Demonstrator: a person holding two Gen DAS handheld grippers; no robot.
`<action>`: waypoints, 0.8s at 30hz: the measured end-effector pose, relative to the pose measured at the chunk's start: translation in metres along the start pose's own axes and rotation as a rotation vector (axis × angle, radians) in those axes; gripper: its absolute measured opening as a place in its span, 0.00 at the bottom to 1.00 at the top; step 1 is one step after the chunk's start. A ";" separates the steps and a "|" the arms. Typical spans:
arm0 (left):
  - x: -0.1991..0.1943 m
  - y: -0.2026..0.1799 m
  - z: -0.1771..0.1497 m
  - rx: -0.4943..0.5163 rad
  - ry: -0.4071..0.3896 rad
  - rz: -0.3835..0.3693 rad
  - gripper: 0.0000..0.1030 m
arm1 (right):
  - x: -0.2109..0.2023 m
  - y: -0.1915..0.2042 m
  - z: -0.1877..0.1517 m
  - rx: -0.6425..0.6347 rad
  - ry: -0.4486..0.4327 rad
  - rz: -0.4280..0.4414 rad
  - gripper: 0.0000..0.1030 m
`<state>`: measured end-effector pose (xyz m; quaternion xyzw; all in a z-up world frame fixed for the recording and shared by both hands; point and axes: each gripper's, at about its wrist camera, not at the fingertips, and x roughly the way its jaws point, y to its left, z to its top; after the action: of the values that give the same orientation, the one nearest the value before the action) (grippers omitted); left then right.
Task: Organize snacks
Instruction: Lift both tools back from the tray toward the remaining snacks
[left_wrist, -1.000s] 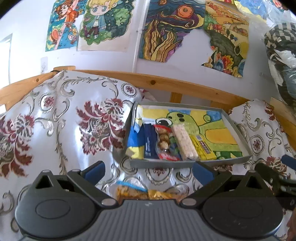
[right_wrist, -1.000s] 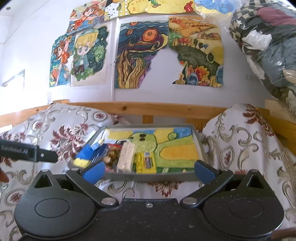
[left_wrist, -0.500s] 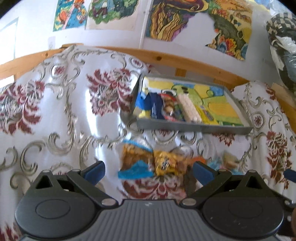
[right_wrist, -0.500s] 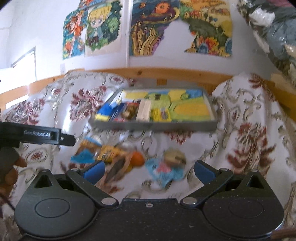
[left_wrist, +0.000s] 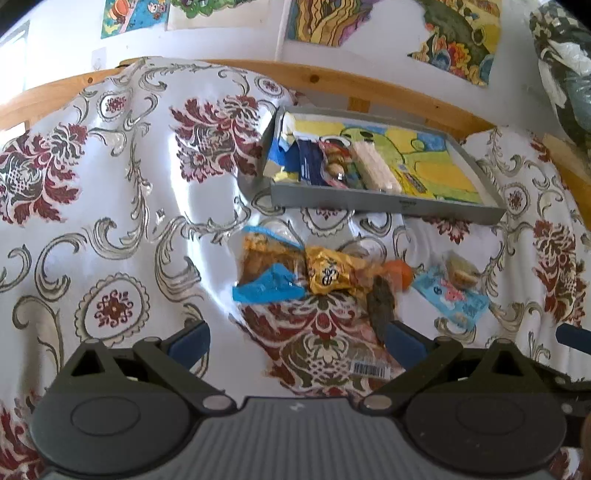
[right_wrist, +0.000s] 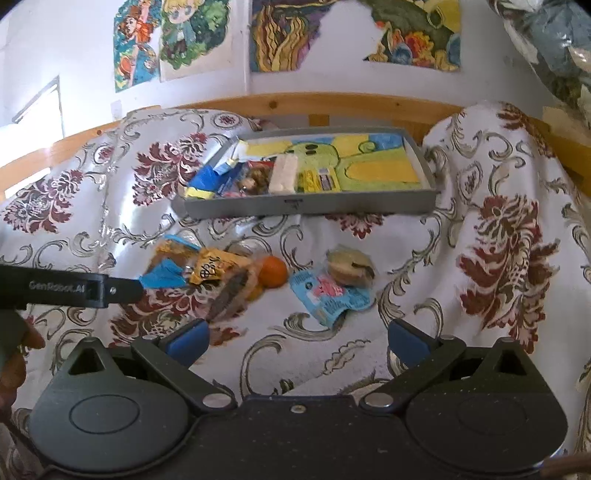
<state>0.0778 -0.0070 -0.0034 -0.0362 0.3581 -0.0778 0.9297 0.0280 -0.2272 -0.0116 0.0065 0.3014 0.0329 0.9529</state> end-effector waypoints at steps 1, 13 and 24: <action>0.001 -0.001 -0.001 0.001 0.006 0.002 0.99 | 0.001 -0.001 -0.001 0.003 0.005 0.000 0.99; 0.006 -0.005 -0.006 0.015 0.051 0.020 0.99 | 0.011 -0.003 0.000 0.022 0.029 0.022 0.99; 0.010 -0.003 -0.005 0.035 0.086 0.041 0.99 | 0.019 -0.004 0.006 0.026 0.017 0.053 0.99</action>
<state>0.0816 -0.0120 -0.0135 -0.0090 0.3971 -0.0664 0.9153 0.0474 -0.2304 -0.0176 0.0269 0.3096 0.0544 0.9489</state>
